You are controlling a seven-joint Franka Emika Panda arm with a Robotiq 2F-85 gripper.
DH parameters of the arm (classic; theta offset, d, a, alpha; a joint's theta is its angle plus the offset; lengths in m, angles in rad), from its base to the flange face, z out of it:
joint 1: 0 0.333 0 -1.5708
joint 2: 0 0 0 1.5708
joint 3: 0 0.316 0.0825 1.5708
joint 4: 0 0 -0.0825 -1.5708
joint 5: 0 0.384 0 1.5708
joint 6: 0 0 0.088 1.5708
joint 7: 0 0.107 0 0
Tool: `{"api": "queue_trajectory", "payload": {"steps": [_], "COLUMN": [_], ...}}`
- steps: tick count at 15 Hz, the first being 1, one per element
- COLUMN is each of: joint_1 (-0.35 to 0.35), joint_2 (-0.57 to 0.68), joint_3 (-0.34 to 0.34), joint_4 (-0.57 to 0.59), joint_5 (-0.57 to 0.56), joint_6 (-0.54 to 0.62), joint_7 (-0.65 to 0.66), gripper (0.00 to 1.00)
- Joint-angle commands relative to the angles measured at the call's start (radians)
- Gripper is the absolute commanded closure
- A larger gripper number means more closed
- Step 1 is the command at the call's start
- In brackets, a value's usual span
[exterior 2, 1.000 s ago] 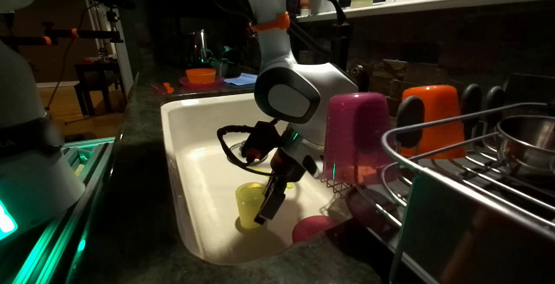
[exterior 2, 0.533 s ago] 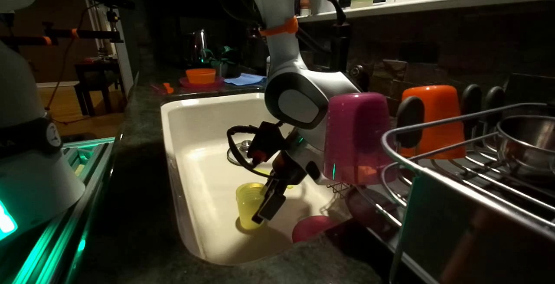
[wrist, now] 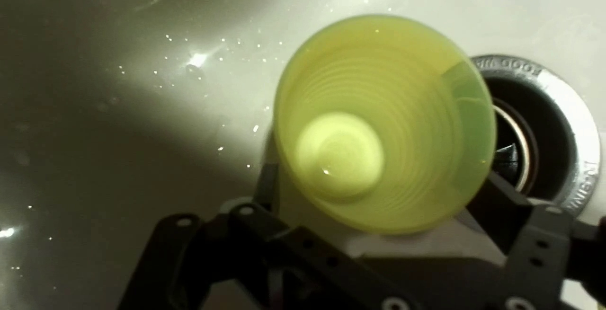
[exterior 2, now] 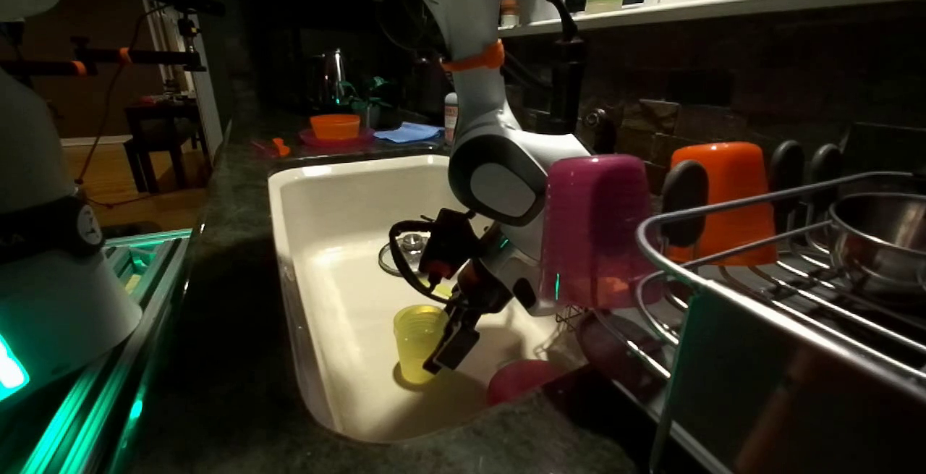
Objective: Put the yellow cup inside the drying rack
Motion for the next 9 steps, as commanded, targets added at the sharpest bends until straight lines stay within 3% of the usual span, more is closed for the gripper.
{"api": "queue_trajectory", "payload": {"steps": [1,5,7,9], "joint_1": [-0.016,-0.015,-0.015,-0.016], "joint_2": [0.031,0.040,0.045,0.049], "joint_3": [0.016,0.017,0.018,0.019], "joint_4": [0.034,0.042,0.046,0.049], "joint_5": [0.034,0.033,0.032,0.033], "joint_6": [-0.030,-0.033,-0.036,-0.039], "joint_7": [-0.035,-0.037,-0.040,-0.043], "gripper": [0.00,0.00,0.12,0.34]}}
